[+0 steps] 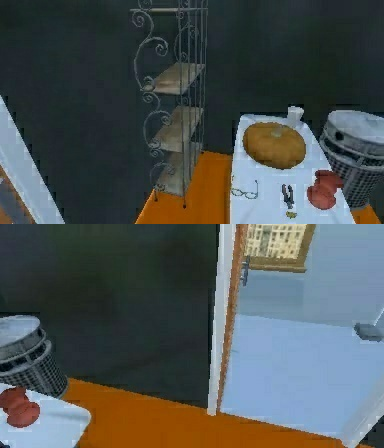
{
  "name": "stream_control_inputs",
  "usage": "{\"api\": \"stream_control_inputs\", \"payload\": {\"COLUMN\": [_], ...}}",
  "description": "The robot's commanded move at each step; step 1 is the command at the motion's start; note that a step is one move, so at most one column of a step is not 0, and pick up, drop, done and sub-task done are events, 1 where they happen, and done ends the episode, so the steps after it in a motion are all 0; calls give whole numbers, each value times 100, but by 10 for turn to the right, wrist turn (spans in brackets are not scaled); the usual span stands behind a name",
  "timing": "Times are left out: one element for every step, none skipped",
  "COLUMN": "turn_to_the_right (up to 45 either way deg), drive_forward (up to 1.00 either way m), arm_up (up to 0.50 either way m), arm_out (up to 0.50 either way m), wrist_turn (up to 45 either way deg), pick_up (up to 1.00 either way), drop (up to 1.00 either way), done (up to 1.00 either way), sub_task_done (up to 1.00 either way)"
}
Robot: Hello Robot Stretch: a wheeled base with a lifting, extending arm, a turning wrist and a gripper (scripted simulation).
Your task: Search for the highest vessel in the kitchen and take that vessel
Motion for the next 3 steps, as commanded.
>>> {"api": "stream_control_inputs", "payload": {"turn_to_the_right": [360,0,-450], "drive_forward": [0,35,0], "arm_up": [0,0,0], "arm_out": [0,0,0], "wrist_turn": [0,0,0], "pick_up": [0,0,0], "drop": [0,0,0], "done": [0,0,0], "sub_task_done": [0,0,0]}}
